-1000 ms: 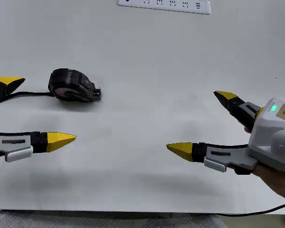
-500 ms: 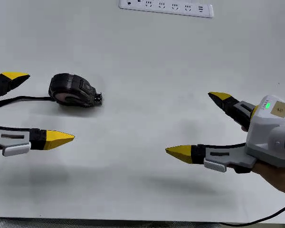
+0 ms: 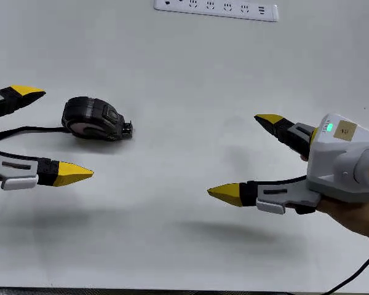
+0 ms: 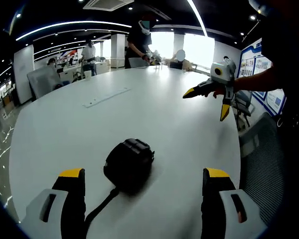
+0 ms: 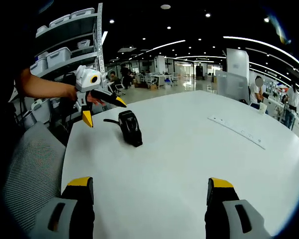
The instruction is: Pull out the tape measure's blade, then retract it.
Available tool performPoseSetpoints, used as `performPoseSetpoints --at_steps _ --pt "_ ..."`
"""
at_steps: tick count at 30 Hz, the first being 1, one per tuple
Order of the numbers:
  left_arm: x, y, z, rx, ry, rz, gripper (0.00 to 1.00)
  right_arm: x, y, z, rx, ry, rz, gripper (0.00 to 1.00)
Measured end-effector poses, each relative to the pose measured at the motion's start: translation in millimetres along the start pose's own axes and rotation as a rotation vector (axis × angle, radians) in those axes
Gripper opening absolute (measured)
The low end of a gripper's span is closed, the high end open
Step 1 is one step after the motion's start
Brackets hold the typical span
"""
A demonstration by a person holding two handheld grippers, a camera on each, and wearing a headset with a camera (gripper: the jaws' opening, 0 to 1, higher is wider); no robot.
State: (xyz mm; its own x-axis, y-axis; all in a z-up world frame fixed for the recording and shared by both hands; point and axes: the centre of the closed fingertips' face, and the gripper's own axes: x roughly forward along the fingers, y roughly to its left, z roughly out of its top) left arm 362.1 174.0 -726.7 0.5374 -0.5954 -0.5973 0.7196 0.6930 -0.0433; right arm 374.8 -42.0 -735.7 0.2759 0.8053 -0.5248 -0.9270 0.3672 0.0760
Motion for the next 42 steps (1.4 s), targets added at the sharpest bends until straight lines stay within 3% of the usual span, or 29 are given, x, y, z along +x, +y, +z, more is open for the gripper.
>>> performPoseSetpoints --at_steps 12,20,32,42 --pt "8.1 11.5 0.4 0.067 0.049 -0.059 0.85 23.6 0.5 14.7 -0.086 -0.02 0.072 0.83" --pt "13.8 8.6 3.2 0.113 0.089 -0.096 0.77 39.2 3.0 19.7 -0.143 -0.022 0.123 0.76" --pt "19.4 4.4 0.2 0.195 0.155 -0.168 0.57 66.3 6.2 27.3 -0.214 -0.008 0.207 0.64" --pt "23.2 11.1 -6.9 0.261 0.21 -0.21 0.43 91.0 13.0 30.0 -0.284 0.009 0.283 0.52"
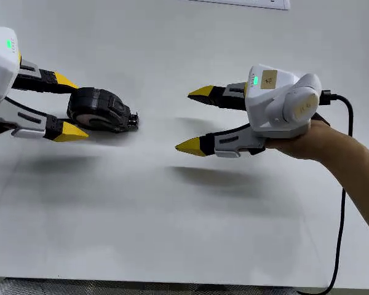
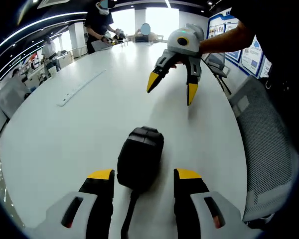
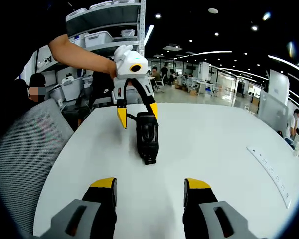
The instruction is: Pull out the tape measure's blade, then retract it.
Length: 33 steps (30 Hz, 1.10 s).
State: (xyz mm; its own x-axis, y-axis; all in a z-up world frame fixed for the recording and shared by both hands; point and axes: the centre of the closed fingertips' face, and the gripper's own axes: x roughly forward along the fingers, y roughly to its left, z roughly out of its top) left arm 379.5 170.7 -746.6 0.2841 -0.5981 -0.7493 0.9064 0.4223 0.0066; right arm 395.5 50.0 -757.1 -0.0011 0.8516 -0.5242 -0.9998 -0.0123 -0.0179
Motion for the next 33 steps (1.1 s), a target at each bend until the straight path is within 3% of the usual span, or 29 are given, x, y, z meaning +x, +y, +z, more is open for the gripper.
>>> performPoseSetpoints --at_steps 16,22,33 --pt "11.0 7.0 -6.6 0.054 0.05 -0.045 0.34 37.0 1.3 2.0 -0.074 0.033 0.084 0.35" --pt "14.7 14.7 -11.9 0.064 0.057 -0.048 0.28 50.2 0.0 4.1 -0.079 0.039 0.101 0.29" --pt "18.1 19.9 -18.1 0.08 0.074 -0.079 0.28 74.5 -3.0 7.7 -0.071 0.052 0.117 0.2"
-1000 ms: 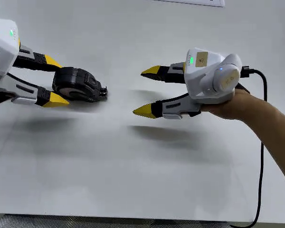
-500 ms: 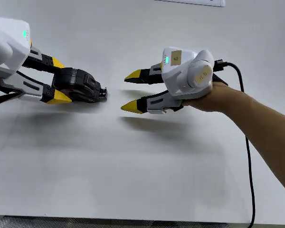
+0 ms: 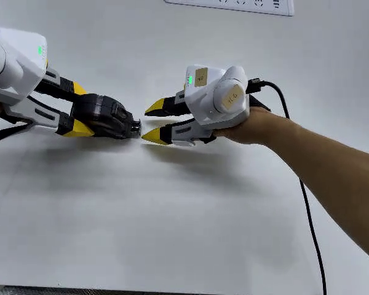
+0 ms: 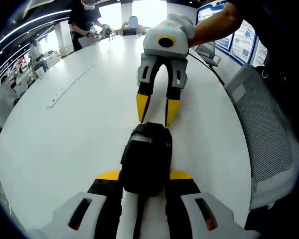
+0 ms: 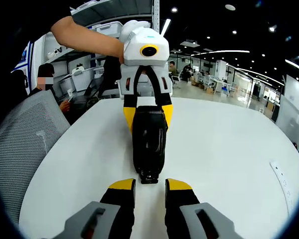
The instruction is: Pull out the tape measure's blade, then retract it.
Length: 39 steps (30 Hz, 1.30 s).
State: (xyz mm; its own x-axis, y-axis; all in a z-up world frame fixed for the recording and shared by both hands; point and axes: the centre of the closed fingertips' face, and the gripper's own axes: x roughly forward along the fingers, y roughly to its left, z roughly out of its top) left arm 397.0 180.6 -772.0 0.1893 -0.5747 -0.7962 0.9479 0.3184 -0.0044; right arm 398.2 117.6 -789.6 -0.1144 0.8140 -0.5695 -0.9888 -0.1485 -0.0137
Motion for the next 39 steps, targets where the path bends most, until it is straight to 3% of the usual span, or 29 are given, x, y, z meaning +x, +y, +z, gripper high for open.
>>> performPoseSetpoints --at_steps 7,14,39 --pt "1.3 1.8 -3.2 0.004 0.017 -0.016 0.27 11.4 -0.4 -1.2 0.003 0.012 0.011 0.16" --pt "1.8 1.5 -3.9 0.008 0.015 0.001 0.27 20.4 2.6 -3.5 -0.01 0.027 0.02 0.12" --pt "0.7 -3.1 0.9 -0.018 -0.002 0.009 0.26 14.1 0.5 -6.6 -0.088 0.06 0.015 0.08"
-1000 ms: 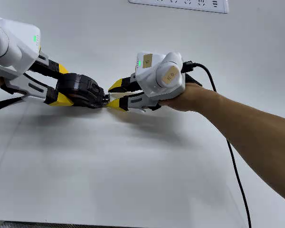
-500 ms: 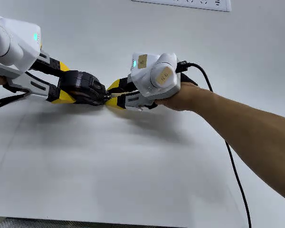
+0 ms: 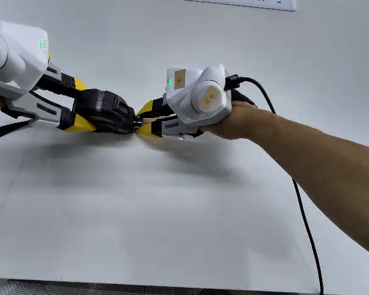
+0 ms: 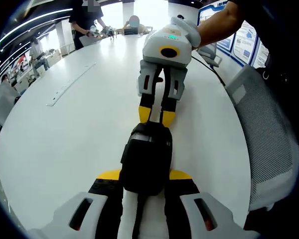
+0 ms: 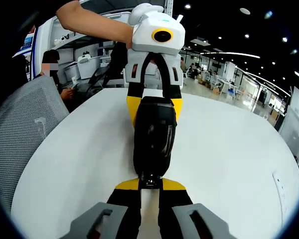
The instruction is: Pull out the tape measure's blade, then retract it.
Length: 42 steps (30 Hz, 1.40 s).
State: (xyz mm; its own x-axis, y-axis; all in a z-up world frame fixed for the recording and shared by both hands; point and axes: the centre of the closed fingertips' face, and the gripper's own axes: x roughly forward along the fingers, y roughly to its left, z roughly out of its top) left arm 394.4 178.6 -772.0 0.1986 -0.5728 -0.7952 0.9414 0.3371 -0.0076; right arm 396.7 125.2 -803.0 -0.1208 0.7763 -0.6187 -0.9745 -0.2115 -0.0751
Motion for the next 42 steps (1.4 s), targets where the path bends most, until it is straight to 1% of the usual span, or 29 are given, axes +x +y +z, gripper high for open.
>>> performPoseSetpoints --at_steps 24,34,42 --pt "0.4 0.0 0.9 -0.008 0.008 0.003 0.26 -15.2 -1.6 -13.2 -0.019 0.032 -0.002 0.08" --pt "0.1 0.8 -0.2 -0.013 0.009 0.003 0.26 -19.9 -1.7 -18.6 -0.023 0.054 -0.003 0.08" --pt "-0.4 1.2 -1.0 -0.012 0.017 0.002 0.26 -26.6 -2.1 -24.6 -0.023 0.073 -0.007 0.08"
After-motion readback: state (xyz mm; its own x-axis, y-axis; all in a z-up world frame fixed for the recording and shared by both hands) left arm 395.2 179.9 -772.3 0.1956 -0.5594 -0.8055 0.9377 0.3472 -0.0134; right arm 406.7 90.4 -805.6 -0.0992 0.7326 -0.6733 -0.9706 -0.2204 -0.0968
